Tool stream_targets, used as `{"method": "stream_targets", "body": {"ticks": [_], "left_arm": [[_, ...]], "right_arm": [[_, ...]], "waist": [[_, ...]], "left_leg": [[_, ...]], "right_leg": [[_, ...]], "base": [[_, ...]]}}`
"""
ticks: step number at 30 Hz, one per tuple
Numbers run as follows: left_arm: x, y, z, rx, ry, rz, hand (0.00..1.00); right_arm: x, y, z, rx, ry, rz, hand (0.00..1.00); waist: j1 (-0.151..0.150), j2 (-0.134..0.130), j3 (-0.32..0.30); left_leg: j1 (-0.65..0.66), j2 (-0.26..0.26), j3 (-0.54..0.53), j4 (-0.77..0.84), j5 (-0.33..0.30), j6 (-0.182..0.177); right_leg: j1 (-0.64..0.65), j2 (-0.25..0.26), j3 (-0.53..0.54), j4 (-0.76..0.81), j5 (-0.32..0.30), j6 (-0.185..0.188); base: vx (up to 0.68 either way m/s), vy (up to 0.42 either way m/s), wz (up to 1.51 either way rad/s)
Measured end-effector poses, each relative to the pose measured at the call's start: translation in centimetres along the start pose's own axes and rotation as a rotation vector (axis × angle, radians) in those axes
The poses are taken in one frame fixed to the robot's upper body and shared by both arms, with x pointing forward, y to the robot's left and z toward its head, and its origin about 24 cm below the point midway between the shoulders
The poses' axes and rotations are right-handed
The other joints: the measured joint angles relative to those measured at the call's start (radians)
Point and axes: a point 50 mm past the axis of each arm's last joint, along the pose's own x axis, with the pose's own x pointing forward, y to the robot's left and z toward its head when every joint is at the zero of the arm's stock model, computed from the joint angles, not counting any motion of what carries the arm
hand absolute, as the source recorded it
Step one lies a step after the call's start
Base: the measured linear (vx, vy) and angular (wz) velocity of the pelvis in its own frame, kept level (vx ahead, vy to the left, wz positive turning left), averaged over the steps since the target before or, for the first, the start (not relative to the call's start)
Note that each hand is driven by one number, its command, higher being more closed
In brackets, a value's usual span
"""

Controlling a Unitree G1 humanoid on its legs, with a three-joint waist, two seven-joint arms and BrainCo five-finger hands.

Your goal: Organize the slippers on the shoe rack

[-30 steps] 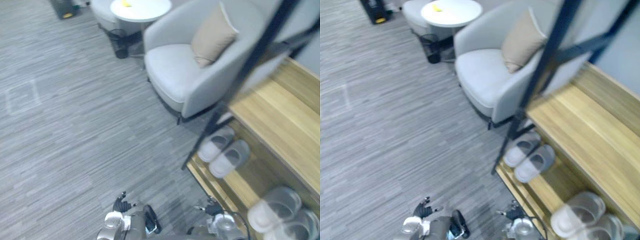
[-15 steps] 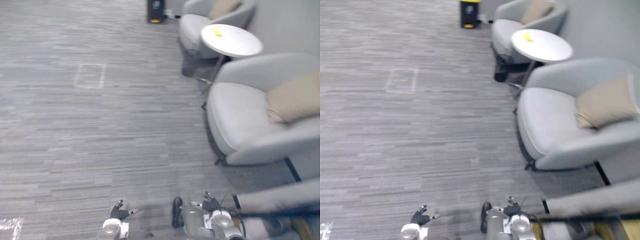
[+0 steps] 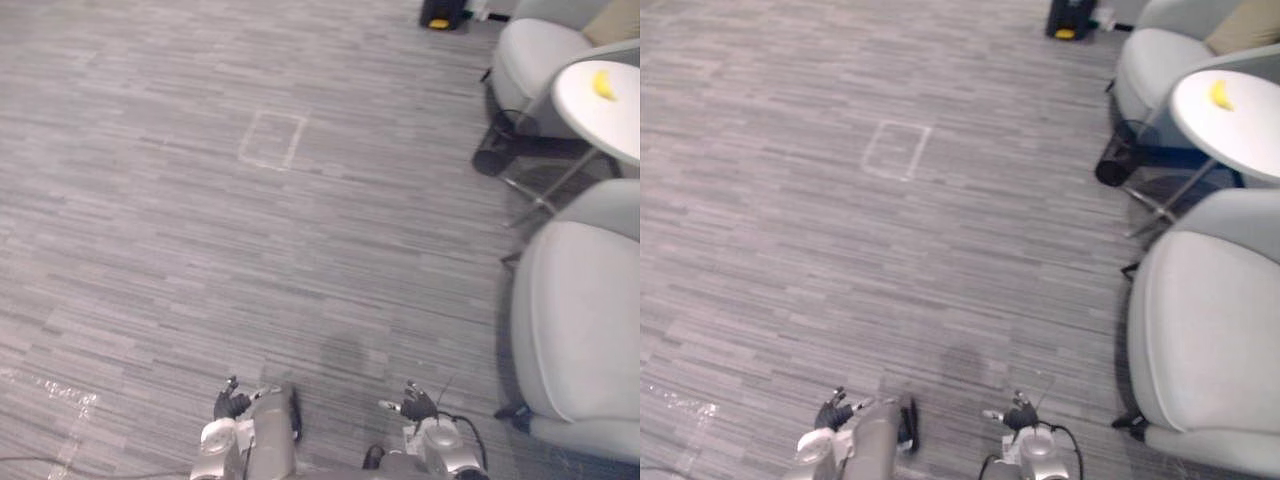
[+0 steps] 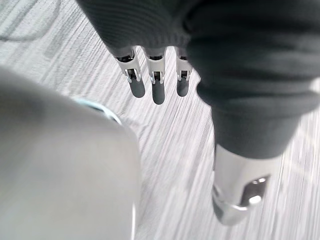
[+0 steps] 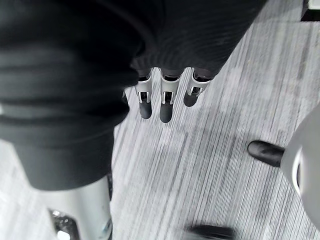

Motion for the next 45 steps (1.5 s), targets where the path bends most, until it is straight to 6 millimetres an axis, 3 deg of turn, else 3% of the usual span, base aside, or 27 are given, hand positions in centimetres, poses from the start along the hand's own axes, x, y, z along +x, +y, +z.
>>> {"method": "stream_targets", "body": {"ticks": [3, 4, 5, 6, 8, 10, 12, 14, 15, 16, 17, 19, 20, 22, 23, 25, 26, 30, 31, 32, 33, 34, 38, 40, 41, 43, 45], "left_arm": [[0.0, 0.6, -0.2, -0.04, 0.014, 0.03, 0.0], [-0.1, 0.6, -0.9, -0.035, 0.044, 0.03, 0.0], [-0.1, 0.7, -1.4, -0.02, 0.067, 0.03, 0.0], [-0.2, 0.8, -1.5, -0.018, 0.076, 0.031, 0.0], [-0.5, 0.8, -2.4, -0.012, 0.104, 0.031, 0.0], [-0.6, 0.5, -2.7, 0.018, 0.114, 0.013, 0.0], [-0.5, 0.3, -2.6, 0.017, 0.112, 0.008, 0.0], [-0.5, 0.0, -2.5, 0.029, 0.108, -0.001, 0.0], [-0.5, -0.2, -2.4, 0.058, 0.103, -0.017, 0.0], [-0.5, -0.3, -2.4, 0.06, 0.104, -0.021, 0.0], [-0.7, -0.7, -2.7, 0.062, 0.113, -0.03, 0.0], [-1.0, -2.3, -3.1, 0.046, 0.122, -0.065, 0.0], [-1.0, -2.4, -3.0, 0.045, 0.118, -0.065, 0.0], [-1.0, -3.0, -2.8, -0.006, 0.116, -0.059, 0.0], [-1.2, -3.0, -2.9, -0.047, 0.113, -0.041, 0.0], [-1.1, -2.5, -2.4, -0.058, 0.087, -0.026, 0.0], [-0.9, -2.2, -1.9, -0.053, 0.068, -0.021, 0.0], [-0.7, -1.8, -1.0, -0.036, 0.026, -0.017, 0.0], [-0.6, -1.8, -0.8, -0.031, 0.02, -0.019, 0.0], [-0.6, -1.7, -0.9, -0.016, 0.02, -0.024, 0.0], [-0.7, -1.7, -1.0, -0.015, 0.022, -0.024, 0.0], [-0.3, -1.3, -0.4, 0.006, 0.011, -0.018, 0.0], [-0.3, -0.5, -0.5, 0.018, 0.016, 0.0, 0.0], [-0.3, 0.3, -1.2, 0.042, 0.047, 0.015, 0.0], [-0.3, 0.4, -1.5, 0.046, 0.059, 0.019, 0.0], [-0.7, 0.8, -3.0, 0.059, 0.123, 0.038, 0.0], [-1.0, 0.7, -3.7, 0.087, 0.145, 0.025, 0.0]], "right_arm": [[0.2, 0.3, 1.1, 0.011, -0.037, 0.006, 0.0], [0.1, 0.2, 0.7, 0.017, -0.025, 0.002, 0.0], [0.0, 0.2, 0.2, 0.015, -0.013, 0.006, 0.0], [0.0, 0.2, 0.1, 0.015, -0.009, 0.007, 0.0], [-0.1, 0.0, -0.1, 0.012, -0.01, 0.011, 0.0], [-0.1, -0.3, 0.4, 0.008, -0.039, 0.005, 0.0], [-0.1, -0.4, 1.0, 0.013, -0.068, 0.002, 0.0], [-0.1, -0.4, 1.5, 0.015, -0.09, 0.001, 0.0], [-0.1, -0.5, 1.4, 0.014, -0.085, 0.0, 0.0], [-0.1, -0.6, 1.4, 0.012, -0.086, -0.002, 0.0], [0.0, -1.1, 1.3, 0.004, -0.079, -0.012, 0.0], [0.0, -2.2, 1.3, 0.028, -0.073, -0.049, 0.0], [0.0, -2.3, 1.3, 0.029, -0.076, -0.052, 0.0], [-0.1, -2.4, 1.2, 0.022, -0.076, -0.05, 0.0], [-0.3, -2.2, 1.0, 0.019, -0.078, -0.045, 0.0], [-0.4, -1.1, 0.6, 0.04, -0.064, -0.022, 0.0], [-0.5, -0.3, 0.2, 0.05, -0.045, -0.007, 0.0], [-0.5, 0.0, -0.2, 0.051, -0.021, 0.0, 0.0], [-0.4, -0.4, -0.5, 0.055, -0.01, -0.015, 0.0], [-0.4, -0.6, -0.7, 0.05, 0.002, -0.02, 0.0], [-0.4, -0.7, -0.8, 0.046, 0.006, -0.022, 0.0], [-0.4, -0.3, -1.0, 0.036, 0.022, -0.009, 0.0], [-0.3, 0.2, -0.9, 0.042, 0.024, -0.001, 0.0], [-0.3, 0.0, -1.2, 0.053, 0.039, -0.009, 0.0], [-0.3, 0.0, -1.3, 0.054, 0.039, -0.008, 0.0], [-0.3, -0.3, -0.8, 0.044, 0.019, -0.003, 0.0], [-0.1, -0.1, 0.1, 0.03, -0.016, 0.009, 0.0]], "waist": [[0.01, -0.006, -0.007], [0.009, -0.007, -0.007], [-0.003, -0.011, -0.006], [-0.008, -0.01, -0.004], [-0.022, 0.002, 0.0], [-0.039, 0.014, 0.0], [-0.057, 0.015, -0.001], [-0.067, 0.015, -0.002], [-0.074, -0.002, -0.01], [-0.078, 0.0, -0.01], [-0.083, 0.01, -0.018], [-0.083, 0.065, -0.032], [-0.083, 0.069, -0.034], [-0.097, 0.095, -0.031], [-0.086, 0.108, -0.028], [-0.073, 0.111, -0.027], [-0.07, 0.079, -0.027], [-0.051, 0.054, -0.024], [-0.05, 0.054, -0.023], [-0.045, 0.063, -0.026], [-0.039, 0.064, -0.027], [-0.034, 0.038, -0.03], [-0.023, 0.003, -0.039], [-0.02, -0.019, -0.041], [-0.022, -0.02, -0.039], [-0.047, 0.004, -0.036], [-0.061, 0.016, -0.034]], "left_leg": [[0.036, -0.03, 0.014, 0.062, -0.084, 0.049], [0.113, -0.059, 0.006, 0.022, -0.119, 0.052], [0.19, -0.092, -0.017, -0.017, -0.137, 0.064], [0.223, -0.101, -0.031, -0.031, -0.143, 0.07], [0.383, -0.116, -0.085, -0.128, -0.153, 0.083], [0.498, -0.106, -0.139, -0.208, -0.155, 0.085], [0.56, -0.085, -0.187, -0.243, -0.177, 0.077], [0.587, -0.067, -0.225, -0.262, -0.202, 0.062], [0.64, -0.069, -0.254, -0.302, -0.225, 0.049], [0.661, -0.067, -0.269, -0.31, -0.234, 0.044], [0.686, -0.049, -0.295, -0.304, -0.242, 0.04], [0.669, -0.009, -0.29, -0.217, -0.216, -0.006], [0.654, -0.012, -0.281, -0.179, -0.203, -0.024], [0.528, 0.028, -0.202, 0.187, -0.074, -0.116], [0.445, 0.101, -0.122, 0.411, 0.067, -0.137], [0.327, 0.185, -0.02, 0.639, -0.031, -0.106], [0.253, 0.191, 0.024, 0.646, -0.084, -0.092], [0.105, 0.145, 0.127, 0.333, -0.164, -0.062], [0.072, 0.09, 0.116, 0.064, -0.095, -0.065], [0.068, 0.064, 0.084, -0.109, 0.053, -0.067], [0.074, 0.061, 0.08, -0.119, 0.096, -0.067], [0.094, 0.024, 0.091, -0.117, 0.086, -0.024], [0.107, 0.006, 0.081, 0.022, -0.052, 0.021], [0.229, -0.035, 0.117, -0.028, -0.115, 0.023], [0.259, -0.044, 0.119, -0.04, -0.126, 0.024], [0.459, -0.058, 0.134, -0.163, -0.146, 0.02], [0.576, -0.038, 0.164, -0.266, -0.142, 0.014]], "right_leg": [[-0.01, -0.051, 0.045, 0.163, 0.066, 0.074], [-0.065, -0.097, 0.082, 0.374, 0.089, 0.086], [-0.163, -0.139, 0.143, 0.655, 0.151, 0.042], [-0.202, -0.141, 0.164, 0.757, 0.134, 0.029], [-0.342, -0.094, 0.193, 0.999, 0.007, -0.015], [-0.447, -0.04, 0.141, 0.922, -0.084, -0.054], [-0.542, 0.018, 0.141, 0.754, -0.104, -0.056], [-0.601, 0.069, 0.174, 0.521, -0.045, -0.035], [-0.63, 0.082, 0.207, 0.252, 0.091, -0.02], [-0.631, 0.085, 0.218, 0.243, 0.147, -0.021], [-0.627, 0.101, 0.251, 0.285, 0.222, -0.07], [-0.623, 0.106, 0.201, 0.376, 0.133, -0.101], [-0.616, 0.106, 0.192, 0.386, 0.114, -0.102], [-0.5, 0.119, 0.161, 0.359, 0.044, -0.109], [-0.41, 0.146, 0.164, 0.304, 0.019, -0.122], [-0.282, 0.164, 0.172, 0.249, -0.021, -0.127], [-0.211, 0.153, 0.176, 0.199, -0.031, -0.125], [-0.071, 0.083, 0.185, 0.098, -0.042, -0.103], [-0.025, 0.042, 0.188, 0.079, -0.068, -0.062], [0.014, 0.032, 0.201, 0.052, -0.098, -0.019], [0.026, 0.031, 0.208, 0.047, -0.103, -0.011], [0.051, 0.0, 0.232, 0.032, -0.085, -0.032], [0.0, -0.037, 0.304, 0.247, -0.001, 0.006], [-0.149, -0.098, 0.351, 0.656, 0.062, 0.06], [-0.183, -0.115, 0.344, 0.749, 0.062, 0.056], [-0.319, -0.14, 0.226, 0.983, -0.038, -0.028], [-0.435, -0.096, 0.084, 0.857, -0.119, -0.068]], "base": [[0.6, 0.288, 0.34], [0.5, 0.231, 0.45], [0.6, 0.254, 0.49], [0.47, 0.132, 0.61], [0.46, 0.073, 0.55], [0.47, -0.002, 0.78], [0.48, -0.07, 0.83], [0.48, -0.125, 0.73], [0.51, -0.173, 0.66], [0.66, -0.234, 0.88], [0.61, -0.216, 0.56], [0.68, -0.212, 0.54], [0.63, -0.173, 0.48], [0.62, -0.134, 0.28], [0.62, -0.065, -0.02], [0.64, -0.046, -0.14], [0.54, -0.046, -0.14], [0.54, 0.058, -0.21], [0.55, 0.216, -0.28], [0.56, 0.24, -0.31], [0.68, 0.324, -0.14], [0.66, 0.323, 0.0], [0.56, 0.264, 0.06], [0.43, 0.177, -0.25], [0.37, 0.106, -0.35], [0.52, 0.144, -0.36], [0.38, 0.083, -0.22]]}}
